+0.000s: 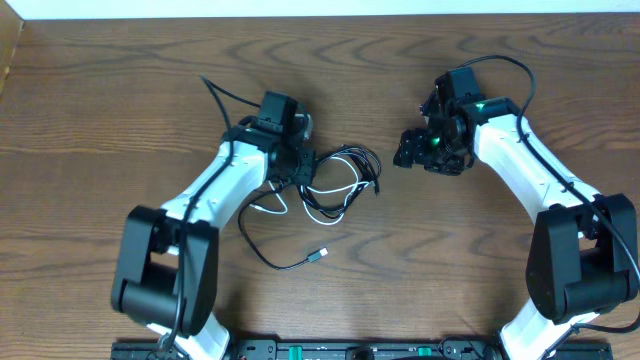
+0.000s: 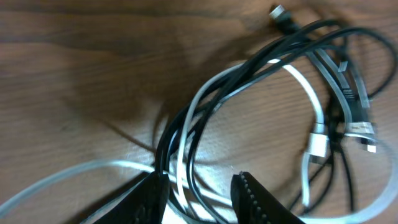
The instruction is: Untangle cables
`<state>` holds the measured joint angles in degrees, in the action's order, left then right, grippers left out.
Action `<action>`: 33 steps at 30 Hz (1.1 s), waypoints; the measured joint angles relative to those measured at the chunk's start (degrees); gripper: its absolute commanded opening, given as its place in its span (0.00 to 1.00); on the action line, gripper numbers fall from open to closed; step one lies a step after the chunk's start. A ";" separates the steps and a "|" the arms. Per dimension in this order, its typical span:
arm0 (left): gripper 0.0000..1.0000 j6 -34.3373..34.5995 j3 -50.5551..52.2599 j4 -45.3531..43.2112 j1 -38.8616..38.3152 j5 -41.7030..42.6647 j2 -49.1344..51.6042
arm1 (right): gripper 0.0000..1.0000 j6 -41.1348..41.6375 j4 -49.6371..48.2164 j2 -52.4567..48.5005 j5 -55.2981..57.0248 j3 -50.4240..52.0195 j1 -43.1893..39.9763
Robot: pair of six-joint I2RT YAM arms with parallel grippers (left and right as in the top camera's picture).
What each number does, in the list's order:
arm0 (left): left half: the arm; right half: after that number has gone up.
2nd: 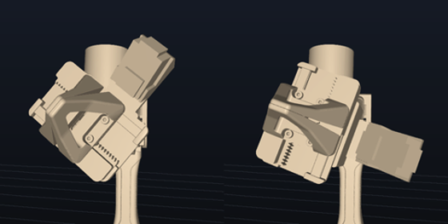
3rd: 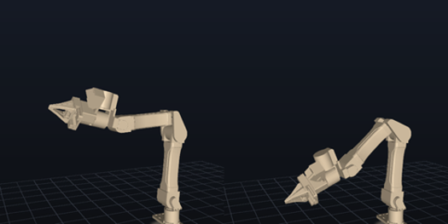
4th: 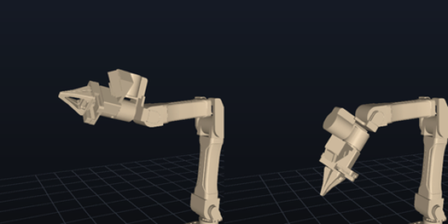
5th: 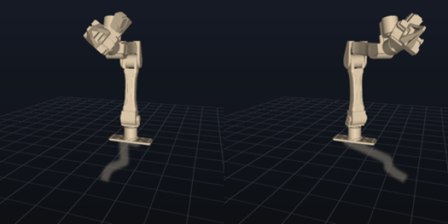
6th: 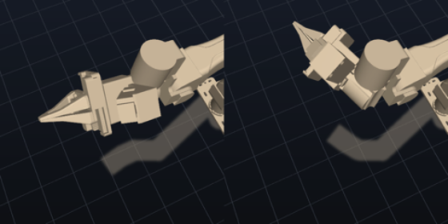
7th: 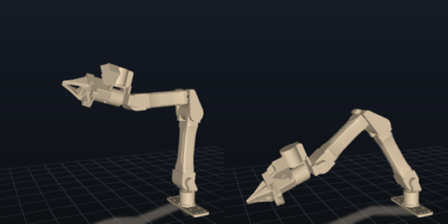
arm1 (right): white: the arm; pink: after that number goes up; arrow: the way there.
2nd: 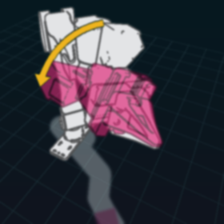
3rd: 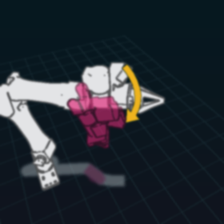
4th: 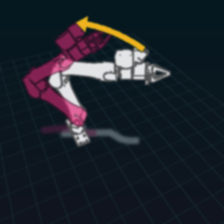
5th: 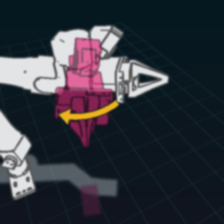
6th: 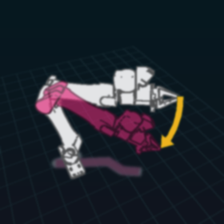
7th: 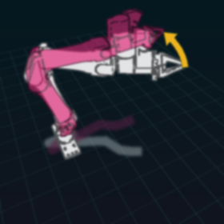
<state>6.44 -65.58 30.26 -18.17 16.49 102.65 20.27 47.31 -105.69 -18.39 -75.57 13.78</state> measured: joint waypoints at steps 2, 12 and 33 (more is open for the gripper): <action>0.37 -0.39 0.00 -1.16 -0.52 -0.35 1.42 | 0.72 -0.02 -0.04 0.00 -0.02 0.00 0.00; 0.36 -0.74 -0.02 -3.96 -3.06 -5.40 2.19 | 0.72 -0.17 -0.15 0.00 0.00 0.00 0.00; 0.07 0.00 -0.02 -2.71 -3.85 -8.66 4.61 | 0.56 -2.03 -1.18 0.00 -1.62 -0.50 0.00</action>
<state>6.44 -65.60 27.55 -22.02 7.84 107.26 18.24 46.13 -105.69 -20.01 -76.07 13.78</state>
